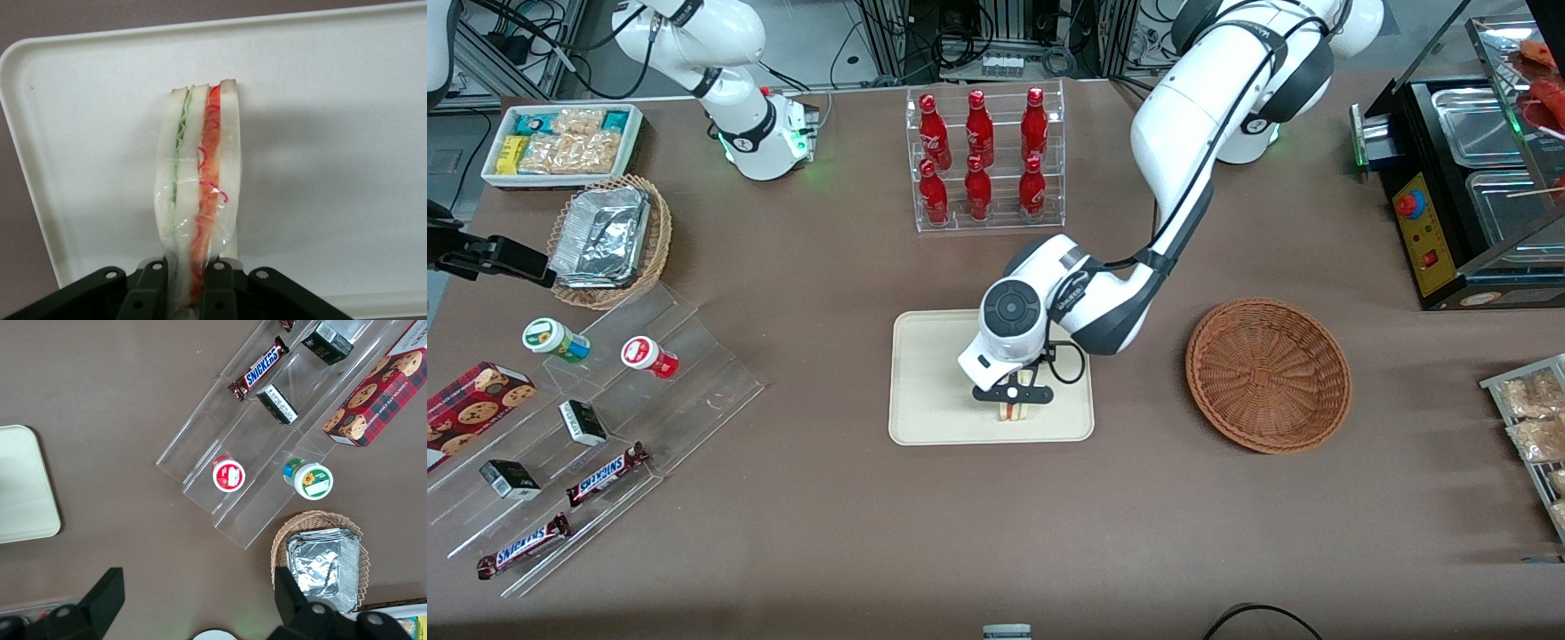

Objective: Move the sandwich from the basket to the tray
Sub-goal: 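Lower the sandwich onto the tray and open the left gripper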

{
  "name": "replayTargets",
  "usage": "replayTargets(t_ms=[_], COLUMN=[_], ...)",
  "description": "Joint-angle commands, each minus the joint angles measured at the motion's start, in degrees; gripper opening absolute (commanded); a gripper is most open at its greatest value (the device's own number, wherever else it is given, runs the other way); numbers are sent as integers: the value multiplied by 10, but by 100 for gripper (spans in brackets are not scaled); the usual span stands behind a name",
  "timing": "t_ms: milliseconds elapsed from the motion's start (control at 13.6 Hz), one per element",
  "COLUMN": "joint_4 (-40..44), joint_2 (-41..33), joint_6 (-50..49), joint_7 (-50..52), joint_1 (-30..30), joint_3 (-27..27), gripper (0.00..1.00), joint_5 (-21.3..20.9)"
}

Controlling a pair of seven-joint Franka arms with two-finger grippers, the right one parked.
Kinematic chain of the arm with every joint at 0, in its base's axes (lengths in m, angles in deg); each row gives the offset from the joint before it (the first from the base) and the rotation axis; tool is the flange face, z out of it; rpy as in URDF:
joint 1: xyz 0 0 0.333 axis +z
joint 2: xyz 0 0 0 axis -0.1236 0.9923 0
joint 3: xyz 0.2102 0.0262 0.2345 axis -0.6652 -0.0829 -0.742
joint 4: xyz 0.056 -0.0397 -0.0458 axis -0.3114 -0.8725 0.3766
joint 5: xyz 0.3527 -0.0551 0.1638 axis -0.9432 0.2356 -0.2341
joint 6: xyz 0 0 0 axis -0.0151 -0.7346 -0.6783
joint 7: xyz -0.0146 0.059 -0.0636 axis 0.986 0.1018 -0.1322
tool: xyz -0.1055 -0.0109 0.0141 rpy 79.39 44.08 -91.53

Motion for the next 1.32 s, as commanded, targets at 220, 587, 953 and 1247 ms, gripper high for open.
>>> replayTargets(t_ms=[220, 587, 953, 1247], joint_4=[23, 23, 23, 23], joint_2=[18, 15, -10, -43], joint_6=[1, 4, -4, -11], joint_7=[29, 32, 33, 37], joint_1=[-16, -16, -16, -9], joint_3=[-9, -9, -10, -10], gripper=[69, 100, 100, 100], joint_5=[-28, -28, -28, -28])
